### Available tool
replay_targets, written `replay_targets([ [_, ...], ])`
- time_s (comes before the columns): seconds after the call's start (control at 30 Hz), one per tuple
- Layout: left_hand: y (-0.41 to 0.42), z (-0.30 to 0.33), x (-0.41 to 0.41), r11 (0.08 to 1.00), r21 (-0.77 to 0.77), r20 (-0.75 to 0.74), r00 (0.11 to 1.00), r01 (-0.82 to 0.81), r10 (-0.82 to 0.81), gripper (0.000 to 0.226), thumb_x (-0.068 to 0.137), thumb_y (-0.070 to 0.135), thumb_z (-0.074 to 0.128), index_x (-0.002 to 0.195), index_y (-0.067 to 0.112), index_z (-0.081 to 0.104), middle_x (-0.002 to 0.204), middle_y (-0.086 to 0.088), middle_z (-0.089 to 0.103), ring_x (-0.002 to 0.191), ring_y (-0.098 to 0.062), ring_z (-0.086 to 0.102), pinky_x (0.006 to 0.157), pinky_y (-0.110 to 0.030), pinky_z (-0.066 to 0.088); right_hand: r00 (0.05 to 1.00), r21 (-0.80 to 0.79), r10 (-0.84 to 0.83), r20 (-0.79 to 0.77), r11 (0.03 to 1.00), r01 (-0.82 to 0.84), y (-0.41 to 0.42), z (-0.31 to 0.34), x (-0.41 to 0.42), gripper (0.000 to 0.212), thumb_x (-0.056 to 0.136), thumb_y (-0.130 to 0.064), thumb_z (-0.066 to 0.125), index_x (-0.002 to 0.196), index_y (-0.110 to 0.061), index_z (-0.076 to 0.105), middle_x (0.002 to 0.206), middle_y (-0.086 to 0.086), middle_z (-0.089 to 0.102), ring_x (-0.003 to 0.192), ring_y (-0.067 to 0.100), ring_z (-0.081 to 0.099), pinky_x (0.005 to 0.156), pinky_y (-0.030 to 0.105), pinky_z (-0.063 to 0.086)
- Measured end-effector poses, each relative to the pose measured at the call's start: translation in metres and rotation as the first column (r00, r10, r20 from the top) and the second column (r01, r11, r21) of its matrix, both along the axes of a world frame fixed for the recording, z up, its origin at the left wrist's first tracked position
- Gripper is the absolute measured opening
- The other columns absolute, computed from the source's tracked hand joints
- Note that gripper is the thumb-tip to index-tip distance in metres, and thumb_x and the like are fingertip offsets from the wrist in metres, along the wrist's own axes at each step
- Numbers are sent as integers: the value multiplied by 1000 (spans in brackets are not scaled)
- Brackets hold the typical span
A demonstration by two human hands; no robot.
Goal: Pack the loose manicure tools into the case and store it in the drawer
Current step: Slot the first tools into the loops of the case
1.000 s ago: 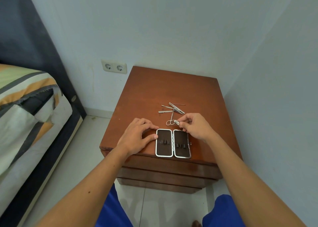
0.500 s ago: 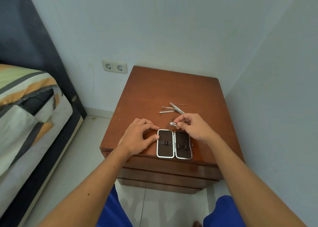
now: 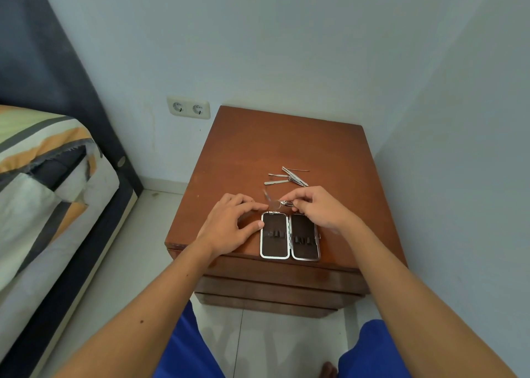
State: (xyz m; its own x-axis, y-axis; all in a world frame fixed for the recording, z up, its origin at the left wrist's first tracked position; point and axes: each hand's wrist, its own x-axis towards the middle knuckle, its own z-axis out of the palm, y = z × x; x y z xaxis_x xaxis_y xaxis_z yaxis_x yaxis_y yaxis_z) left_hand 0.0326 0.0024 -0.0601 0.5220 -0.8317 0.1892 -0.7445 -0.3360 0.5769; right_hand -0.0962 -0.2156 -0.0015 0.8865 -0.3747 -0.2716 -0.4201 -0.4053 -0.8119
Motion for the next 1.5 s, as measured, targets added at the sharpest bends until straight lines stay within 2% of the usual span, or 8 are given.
replay_targets([
  [0.17,0,1,0,1000,9,18,1000,12,-12,36,100,53,61,136,47,62,129,20,57,119,-9,42,103,-33,38,1000,-43,22,-10,999,-22,0,3,-2,45,111,-12,43,104,-36,80,100,-4,74,92,4,64,88,25,50],
  [0.43,0,-2,-1,1000,24,45,999,14,-15,41,102,52,58,142,48,56,130,19,55,120,-10,41,106,-34,37,996,-99,70,-61,992,-76,-2,2,-2,58,107,-2,35,115,-40,79,129,-8,72,115,5,66,109,38,52],
  [0.7,0,-3,0,999,37,42,999,9,-11,42,102,53,57,143,46,57,132,19,55,124,-10,40,110,-37,38,999,-61,-41,15,997,42,-5,2,-12,39,108,-6,46,115,-28,78,97,-5,70,88,4,65,91,28,53],
  [0.83,-1,-2,1,997,73,66,998,17,-22,48,101,58,47,147,47,54,132,18,54,123,-12,40,109,-39,39,999,-54,-43,21,998,45,-7,2,-16,40,102,5,51,121,-23,72,106,8,71,84,9,66,88,31,58],
  [0.97,-1,-2,0,996,86,82,996,25,-32,49,101,59,44,148,48,52,131,18,53,123,-12,40,108,-41,40,998,-49,-21,51,999,23,-8,1,-18,52,100,10,45,124,-27,73,104,1,69,76,7,66,82,24,56],
  [1.1,0,-2,0,996,88,73,997,17,-23,51,100,60,43,149,48,51,134,16,53,126,-12,40,110,-40,39,998,-69,-36,47,997,40,-7,2,-18,51,99,4,50,99,-36,81,108,1,74,83,8,71,89,27,58],
  [1.23,0,-2,0,997,81,64,998,7,-12,47,103,55,52,149,46,51,135,16,54,127,-11,40,110,-38,38,996,-13,-80,37,997,81,-5,4,-19,31,95,-5,66,103,-30,82,92,-1,78,82,7,69,78,25,56],
  [1.5,0,-3,0,998,71,59,998,1,-5,42,103,54,55,144,46,56,136,17,54,127,-10,40,109,-35,36,987,12,-123,100,992,123,-10,-3,-22,22,85,-10,81,96,-30,81,94,1,78,83,17,71,84,38,60],
])
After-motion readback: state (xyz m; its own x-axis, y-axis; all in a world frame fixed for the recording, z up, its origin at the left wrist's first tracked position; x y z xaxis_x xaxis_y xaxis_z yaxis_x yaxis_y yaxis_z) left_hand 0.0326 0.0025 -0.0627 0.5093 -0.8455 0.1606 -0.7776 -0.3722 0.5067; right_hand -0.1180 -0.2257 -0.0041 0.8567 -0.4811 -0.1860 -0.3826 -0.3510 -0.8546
